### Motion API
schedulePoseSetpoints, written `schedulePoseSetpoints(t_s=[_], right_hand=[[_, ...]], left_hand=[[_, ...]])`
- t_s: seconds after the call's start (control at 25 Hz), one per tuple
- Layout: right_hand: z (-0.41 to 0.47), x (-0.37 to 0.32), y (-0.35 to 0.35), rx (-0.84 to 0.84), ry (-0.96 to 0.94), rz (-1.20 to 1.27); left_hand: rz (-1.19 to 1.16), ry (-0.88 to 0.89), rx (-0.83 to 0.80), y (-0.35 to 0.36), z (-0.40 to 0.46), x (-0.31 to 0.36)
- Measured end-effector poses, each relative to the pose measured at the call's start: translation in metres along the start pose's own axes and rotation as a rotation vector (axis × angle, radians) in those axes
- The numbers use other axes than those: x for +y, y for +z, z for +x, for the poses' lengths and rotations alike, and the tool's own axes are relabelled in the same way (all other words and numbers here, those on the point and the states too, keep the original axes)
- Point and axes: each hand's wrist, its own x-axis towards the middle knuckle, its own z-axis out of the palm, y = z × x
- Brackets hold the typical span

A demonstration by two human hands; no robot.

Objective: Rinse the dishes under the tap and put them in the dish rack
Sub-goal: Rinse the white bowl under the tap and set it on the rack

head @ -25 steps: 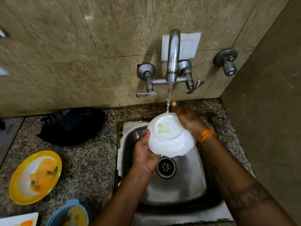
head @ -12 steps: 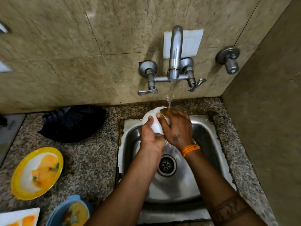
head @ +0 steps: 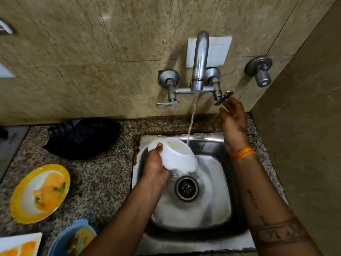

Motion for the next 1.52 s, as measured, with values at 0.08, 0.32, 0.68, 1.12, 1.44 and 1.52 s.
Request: schedulePoseSetpoints(t_s=[0.08,0.32,0.68,1.12,1.44,1.52], right_hand=[[-0.003,-0.014,0.005,-0.025,-0.053,0.061],[-0.023,-0.026,0.017,-0.051,-0.289,-0.439],[-0.083,0.013,-0.021,-0.05,0.156,-0.43],[-0.161,0.031,0.08,-0.617,0.532,-0.145],[-0.241,0.037,0.294,-0.775,0.438,-0.171],[-0.263,0.044,0.351,-0.833,0.403,-0.198]], left_hand=[[0.031,0.024,0.015,-0.011,-0.002,0.0],[0.061,0.057,-0.021,-0.027,-0.013,-0.007],[0.084,0.073,-0.13,-0.043,-0.034,-0.006],[0.063,0.246,-0.181,-0.155,-0.061,0.092],[0.377,0.696,0.111,-0.331,-0.063,0.23],[0.362,0.763,0.223,-0.377,-0.059,0.258]])
